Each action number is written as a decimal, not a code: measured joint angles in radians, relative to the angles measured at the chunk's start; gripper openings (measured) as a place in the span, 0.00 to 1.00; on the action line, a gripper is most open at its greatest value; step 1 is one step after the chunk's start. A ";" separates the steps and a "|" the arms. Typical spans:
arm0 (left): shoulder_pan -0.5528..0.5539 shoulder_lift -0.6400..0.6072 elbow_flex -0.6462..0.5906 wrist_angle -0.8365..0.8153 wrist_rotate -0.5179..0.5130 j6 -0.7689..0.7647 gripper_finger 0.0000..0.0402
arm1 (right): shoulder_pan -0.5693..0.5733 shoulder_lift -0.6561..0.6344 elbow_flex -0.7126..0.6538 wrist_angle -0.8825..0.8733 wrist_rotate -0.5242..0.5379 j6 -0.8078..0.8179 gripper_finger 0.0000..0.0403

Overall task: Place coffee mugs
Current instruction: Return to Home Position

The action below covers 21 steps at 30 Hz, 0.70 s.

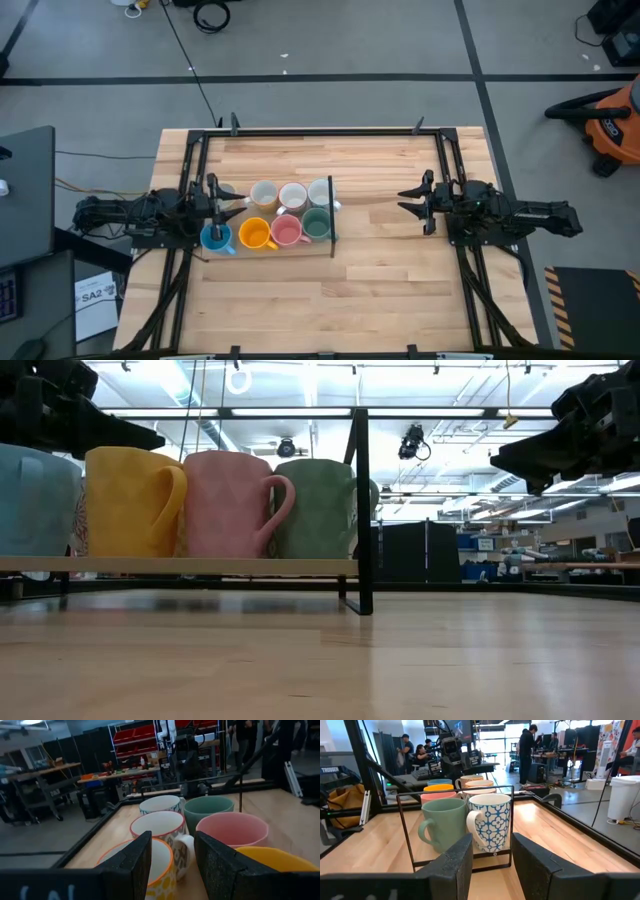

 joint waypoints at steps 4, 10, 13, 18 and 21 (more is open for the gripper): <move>0.000 0.000 -0.001 0.009 0.000 0.030 0.39 | 0.000 0.000 0.000 0.000 0.000 0.000 0.35; 0.000 0.000 -0.007 0.059 0.000 0.029 0.39 | 0.000 0.000 0.000 0.000 0.000 0.000 0.35; 0.000 0.001 -0.009 0.106 0.000 0.046 0.39 | 0.000 0.000 0.000 0.000 0.000 0.000 0.35; 0.000 0.002 -0.010 0.145 0.020 0.071 0.39 | 0.000 0.000 0.000 0.000 0.000 0.000 0.35; 0.000 0.001 -0.025 0.182 0.088 0.072 0.39 | 0.000 0.000 0.000 0.000 0.000 0.000 0.35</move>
